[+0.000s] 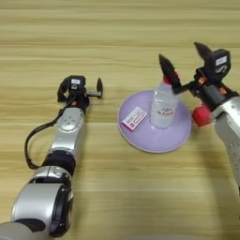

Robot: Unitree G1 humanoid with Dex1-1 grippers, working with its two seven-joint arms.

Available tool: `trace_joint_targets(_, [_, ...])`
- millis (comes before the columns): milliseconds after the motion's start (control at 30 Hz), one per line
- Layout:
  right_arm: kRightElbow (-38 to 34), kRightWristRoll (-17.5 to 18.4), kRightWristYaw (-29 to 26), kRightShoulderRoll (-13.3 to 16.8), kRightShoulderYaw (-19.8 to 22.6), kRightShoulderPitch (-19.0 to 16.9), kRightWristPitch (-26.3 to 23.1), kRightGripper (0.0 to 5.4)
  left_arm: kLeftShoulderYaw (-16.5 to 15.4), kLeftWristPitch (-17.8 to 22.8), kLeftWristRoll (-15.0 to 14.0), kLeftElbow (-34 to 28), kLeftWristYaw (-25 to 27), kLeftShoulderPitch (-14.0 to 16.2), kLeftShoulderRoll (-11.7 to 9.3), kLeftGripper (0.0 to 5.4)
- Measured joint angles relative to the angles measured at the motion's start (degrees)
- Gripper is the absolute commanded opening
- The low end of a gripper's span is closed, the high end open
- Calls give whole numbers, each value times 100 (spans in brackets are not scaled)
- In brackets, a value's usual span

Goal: Move the objects on the table

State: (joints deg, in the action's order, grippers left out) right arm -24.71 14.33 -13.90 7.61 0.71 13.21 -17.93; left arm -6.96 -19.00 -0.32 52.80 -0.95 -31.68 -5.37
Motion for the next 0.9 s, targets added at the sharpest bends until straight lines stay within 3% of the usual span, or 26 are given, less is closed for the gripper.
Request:
trace_joint_targets(200, [569,-401,481,209,675,363,784,537,9,-1,0,0,-2,0,0,540])
trace_joint_targets(400, [2688,-511,867,615,1531,682,1411,537,19,-8,-1,1,-6,-1,2,540])
trace_joint_targets(633, [4272,-942,1141,969,1610,931,2063,537,23,-10,-2,0,-6,-2,-1,540])
trace_joint_targets(800, [5053,-924,1143,1035,1654,1012,2245,537,20,-13,-3,0,-5,-2,-4,540])
trace_joint_targets(900, [5500,-981,1093,1040,1575,1124,2632,537,17,-16,-5,-1,-1,-2,-5,540])
